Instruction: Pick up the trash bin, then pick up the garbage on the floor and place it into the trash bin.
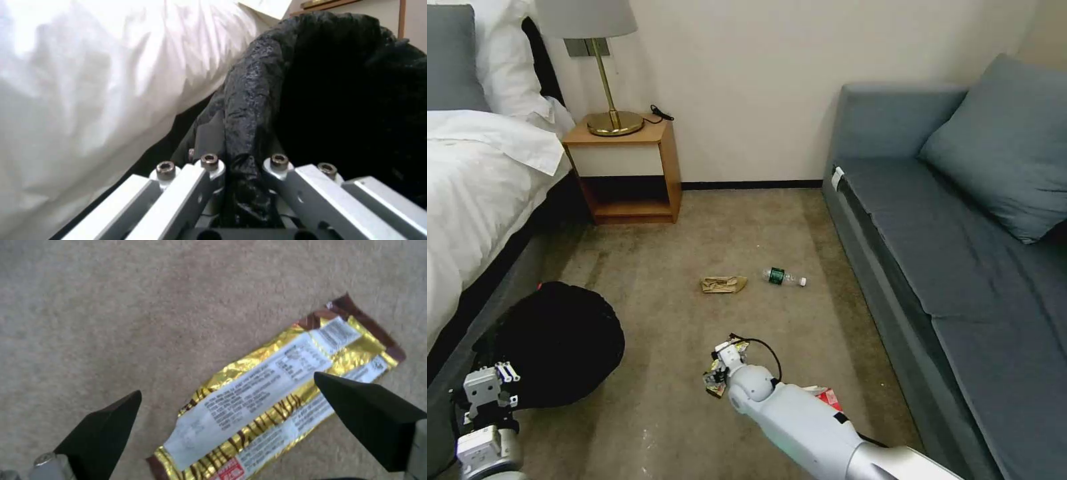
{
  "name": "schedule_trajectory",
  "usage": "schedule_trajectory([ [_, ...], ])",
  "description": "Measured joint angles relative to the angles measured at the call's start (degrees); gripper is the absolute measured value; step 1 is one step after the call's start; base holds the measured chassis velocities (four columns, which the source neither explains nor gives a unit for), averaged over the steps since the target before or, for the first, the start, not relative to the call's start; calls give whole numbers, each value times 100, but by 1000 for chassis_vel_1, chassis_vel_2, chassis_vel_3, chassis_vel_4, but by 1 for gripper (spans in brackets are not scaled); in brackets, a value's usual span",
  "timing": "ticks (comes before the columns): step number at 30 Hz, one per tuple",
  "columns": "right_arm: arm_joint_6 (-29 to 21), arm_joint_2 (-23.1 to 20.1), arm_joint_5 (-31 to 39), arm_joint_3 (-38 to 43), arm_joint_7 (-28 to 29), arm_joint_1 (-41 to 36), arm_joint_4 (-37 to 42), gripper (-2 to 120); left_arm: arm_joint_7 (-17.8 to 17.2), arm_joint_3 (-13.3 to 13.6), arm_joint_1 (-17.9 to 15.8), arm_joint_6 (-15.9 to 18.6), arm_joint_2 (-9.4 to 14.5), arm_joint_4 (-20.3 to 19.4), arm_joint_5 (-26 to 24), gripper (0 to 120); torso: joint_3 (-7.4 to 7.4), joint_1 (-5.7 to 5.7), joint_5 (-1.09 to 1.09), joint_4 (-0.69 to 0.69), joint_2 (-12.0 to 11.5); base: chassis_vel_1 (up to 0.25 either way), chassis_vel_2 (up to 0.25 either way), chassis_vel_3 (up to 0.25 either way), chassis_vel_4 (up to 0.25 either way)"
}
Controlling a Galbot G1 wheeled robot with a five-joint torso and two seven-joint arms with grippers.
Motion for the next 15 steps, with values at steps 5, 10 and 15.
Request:
schedule_trajectory([
  [5,50,44,-287,-56,7,-9,-101,100,-2,-34,-5,-56,28,84,-38,4,0,0,0,-1,0,0,0,0,0],
  [10,49,111,-321,82,6,71,-284,100,-4,-28,-44,-66,53,127,-90,4,0,0,0,-1,0,0,0,0,0],
  [15,49,92,-301,190,-41,123,-416,100,-4,-8,-63,-66,60,133,-131,4,0,0,0,-1,0,0,0,0,0],
])
